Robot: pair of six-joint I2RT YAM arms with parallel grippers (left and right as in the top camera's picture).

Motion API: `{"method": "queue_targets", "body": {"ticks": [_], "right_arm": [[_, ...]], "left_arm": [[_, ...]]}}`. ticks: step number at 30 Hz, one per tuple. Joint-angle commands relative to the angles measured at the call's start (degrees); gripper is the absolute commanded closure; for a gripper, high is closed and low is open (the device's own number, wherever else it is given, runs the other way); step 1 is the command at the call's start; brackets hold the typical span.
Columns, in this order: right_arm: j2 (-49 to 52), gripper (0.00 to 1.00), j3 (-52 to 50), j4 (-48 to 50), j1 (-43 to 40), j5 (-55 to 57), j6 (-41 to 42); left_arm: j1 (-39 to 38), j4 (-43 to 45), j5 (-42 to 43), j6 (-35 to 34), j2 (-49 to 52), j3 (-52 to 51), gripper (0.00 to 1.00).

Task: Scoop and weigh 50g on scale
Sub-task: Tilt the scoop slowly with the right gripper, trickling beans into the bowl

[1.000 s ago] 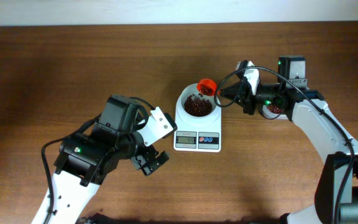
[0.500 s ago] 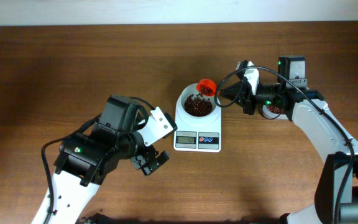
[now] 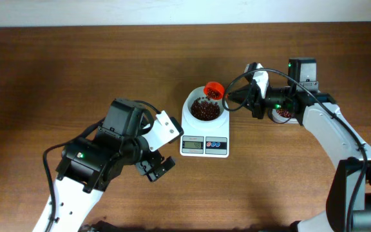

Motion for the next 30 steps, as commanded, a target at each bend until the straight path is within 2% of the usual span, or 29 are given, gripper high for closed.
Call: {"method": "queue_targets", "body": {"ticks": [1, 9, 12, 17, 26, 30], "right_arm": [[0.4, 0.96, -0.2, 0.0, 0.4, -1.8, -0.4], [0.4, 0.96, -0.2, -0.2, 0.4, -4.4, -0.6], [0.4, 0.96, -0.2, 0.0, 0.4, 1.5, -0.6], [0.4, 0.96, -0.2, -0.3, 0.4, 2.9, -0.6], [0.4, 0.96, -0.2, -0.2, 0.4, -1.7, -0.7], [0.4, 0.96, -0.2, 0.0, 0.4, 0.0, -0.9]], "left_arm": [[0.3, 0.1, -0.2, 0.9, -0.3, 1.1, 0.01], [0.3, 0.1, -0.2, 0.9, -0.3, 1.1, 0.01], [0.3, 0.1, -0.2, 0.9, -0.3, 1.1, 0.01], [0.3, 0.1, -0.2, 0.9, -0.3, 1.1, 0.01], [0.3, 0.1, -0.2, 0.9, -0.3, 1.1, 0.01], [0.3, 0.1, -0.2, 0.9, -0.3, 1.1, 0.01]]}}
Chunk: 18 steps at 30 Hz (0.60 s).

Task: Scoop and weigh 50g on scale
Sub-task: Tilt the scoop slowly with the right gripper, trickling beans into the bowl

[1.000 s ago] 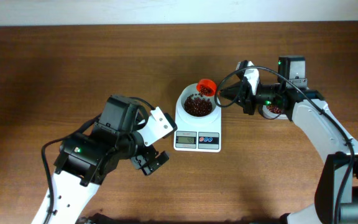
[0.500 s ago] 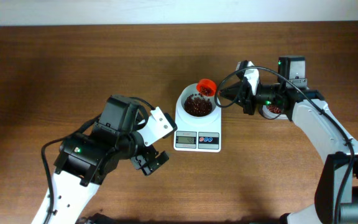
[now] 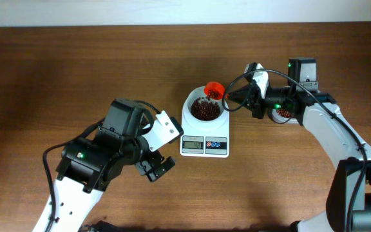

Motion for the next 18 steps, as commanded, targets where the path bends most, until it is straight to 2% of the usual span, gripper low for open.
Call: {"method": "queue_targets", "body": {"ticks": [1, 3, 6, 18], "right_arm": [[0.4, 0.96, -0.2, 0.1, 0.4, -1.0, -0.6], [0.4, 0.96, -0.2, 0.5, 0.4, -4.0, -0.7], [0.4, 0.96, -0.2, 1.0, 0.5, -0.2, -0.6], [0.4, 0.96, -0.2, 1.0, 2.2, -0.8, -0.6]], "left_arm": [[0.3, 0.1, -0.2, 0.9, -0.3, 1.1, 0.01], [0.3, 0.1, -0.2, 0.9, -0.3, 1.1, 0.01], [0.3, 0.1, -0.2, 0.9, -0.3, 1.1, 0.01], [0.3, 0.1, -0.2, 0.9, -0.3, 1.1, 0.01]]}}
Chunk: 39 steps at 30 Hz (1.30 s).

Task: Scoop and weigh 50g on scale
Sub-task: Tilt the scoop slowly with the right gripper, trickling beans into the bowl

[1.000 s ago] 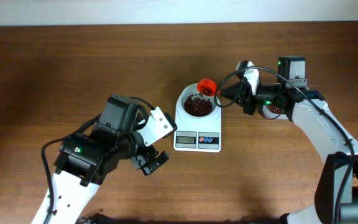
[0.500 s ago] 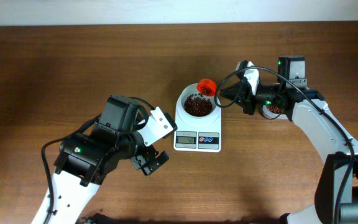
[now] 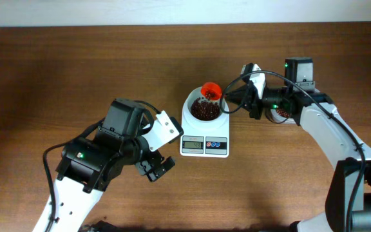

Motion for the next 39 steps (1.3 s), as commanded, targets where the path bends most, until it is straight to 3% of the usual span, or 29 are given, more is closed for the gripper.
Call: {"method": "queue_targets", "body": {"ticks": [1, 32, 39], "right_arm": [[0.4, 0.96, -0.2, 0.2, 0.7, -0.3, -0.5], [0.4, 0.96, -0.2, 0.2, 0.7, 2.2, -0.3], [0.4, 0.96, -0.2, 0.2, 0.7, 2.2, 5.6]], "left_arm": [[0.3, 0.1, -0.2, 0.9, -0.3, 1.1, 0.01], [0.3, 0.1, -0.2, 0.9, -0.3, 1.1, 0.01], [0.3, 0.1, -0.2, 0.9, -0.3, 1.1, 0.01]]}}
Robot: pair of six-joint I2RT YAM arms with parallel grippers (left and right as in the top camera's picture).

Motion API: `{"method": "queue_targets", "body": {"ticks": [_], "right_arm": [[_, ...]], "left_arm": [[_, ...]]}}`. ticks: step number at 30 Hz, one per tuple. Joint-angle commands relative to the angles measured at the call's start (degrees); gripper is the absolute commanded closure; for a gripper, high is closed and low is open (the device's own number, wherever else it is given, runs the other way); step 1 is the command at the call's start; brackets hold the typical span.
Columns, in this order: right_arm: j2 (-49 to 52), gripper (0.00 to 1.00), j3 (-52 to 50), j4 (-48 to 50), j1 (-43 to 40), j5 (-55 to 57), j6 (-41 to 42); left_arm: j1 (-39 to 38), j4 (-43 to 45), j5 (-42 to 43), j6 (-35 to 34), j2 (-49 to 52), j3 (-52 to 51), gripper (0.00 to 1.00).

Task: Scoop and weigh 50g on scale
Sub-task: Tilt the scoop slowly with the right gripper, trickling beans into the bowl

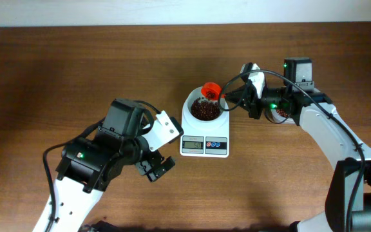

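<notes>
A white digital scale (204, 143) sits mid-table with a white bowl (187, 111) of dark coffee beans (205, 111) on its platform. My right gripper (230, 98) is shut on the handle of an orange scoop (210, 90), whose cup hangs tilted over the bowl's far right rim. A small cup of beans (282, 113) stands under the right arm, mostly hidden. My left gripper (156, 167) rests low at the left front of the scale, its fingers slightly apart and holding nothing.
The left arm's black and white body (108, 151) takes up the table's front left. The right arm (330, 132) reaches in from the right edge. A pale wall strip runs along the table's far edge (185, 24).
The orange scoop and right gripper have shifted very slightly; the scoop's cup stays tilted over the bowl's far rim. The left arm has not moved.
The right gripper held the orange scoop at the bowl's far right rim from the oldest moment. It then sat a little further left and more tipped over the beans, and remains there now. The left arm stayed still throughout.
</notes>
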Motion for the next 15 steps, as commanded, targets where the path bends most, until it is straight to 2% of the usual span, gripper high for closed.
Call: {"method": "queue_targets", "body": {"ticks": [1, 15], "right_arm": [[0.4, 0.96, -0.2, 0.3, 0.6, 0.0, 3.8], [0.4, 0.96, -0.2, 1.1, 0.6, -3.5, 12.8]], "left_arm": [[0.3, 0.1, -0.2, 0.9, -0.3, 1.1, 0.01], [0.3, 0.1, -0.2, 0.9, -0.3, 1.1, 0.01]]}}
